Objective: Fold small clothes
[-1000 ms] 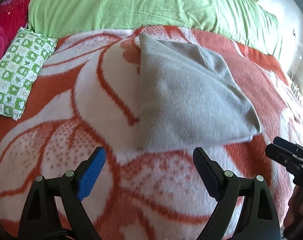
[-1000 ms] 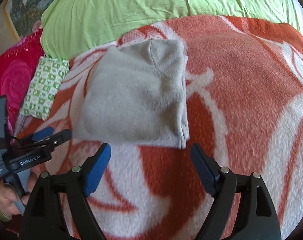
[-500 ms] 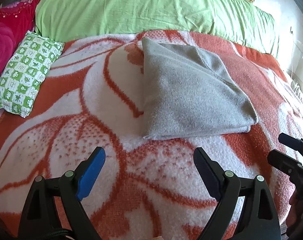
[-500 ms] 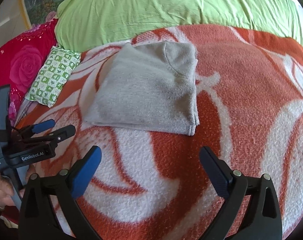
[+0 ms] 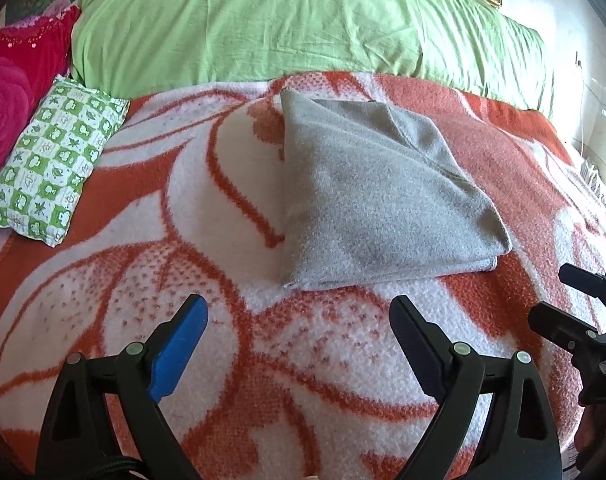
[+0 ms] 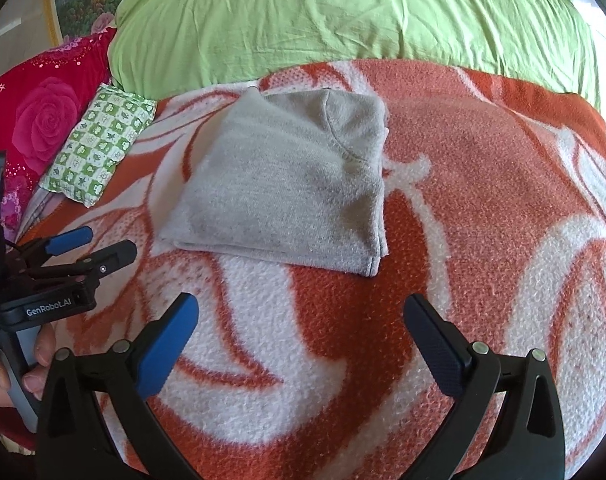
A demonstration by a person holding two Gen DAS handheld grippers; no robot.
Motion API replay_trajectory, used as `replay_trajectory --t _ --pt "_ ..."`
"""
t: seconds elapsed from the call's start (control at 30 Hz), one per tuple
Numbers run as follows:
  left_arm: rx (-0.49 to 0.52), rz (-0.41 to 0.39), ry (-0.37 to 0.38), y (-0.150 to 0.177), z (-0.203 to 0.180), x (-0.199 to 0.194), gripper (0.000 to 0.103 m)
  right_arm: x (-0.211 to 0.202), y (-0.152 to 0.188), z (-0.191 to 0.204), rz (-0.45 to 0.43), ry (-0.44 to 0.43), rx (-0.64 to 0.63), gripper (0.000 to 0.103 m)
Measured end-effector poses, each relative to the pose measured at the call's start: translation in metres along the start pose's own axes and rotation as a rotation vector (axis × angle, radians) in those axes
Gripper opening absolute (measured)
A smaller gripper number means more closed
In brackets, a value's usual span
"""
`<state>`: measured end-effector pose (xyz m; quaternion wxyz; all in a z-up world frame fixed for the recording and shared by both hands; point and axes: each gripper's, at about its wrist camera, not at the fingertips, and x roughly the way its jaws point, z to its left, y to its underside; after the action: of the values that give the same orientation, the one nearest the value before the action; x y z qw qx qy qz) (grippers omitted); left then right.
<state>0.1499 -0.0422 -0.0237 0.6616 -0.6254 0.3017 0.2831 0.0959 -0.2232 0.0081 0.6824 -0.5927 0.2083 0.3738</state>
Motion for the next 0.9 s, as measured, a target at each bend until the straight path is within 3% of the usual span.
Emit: replay_trajectory --t 0.9 --pt "-0.008 0.039 0.015 -0.009 0.001 0.032 0.095 0.029 -0.014 -0.003 0.001 0.045 -0.011 0.102"
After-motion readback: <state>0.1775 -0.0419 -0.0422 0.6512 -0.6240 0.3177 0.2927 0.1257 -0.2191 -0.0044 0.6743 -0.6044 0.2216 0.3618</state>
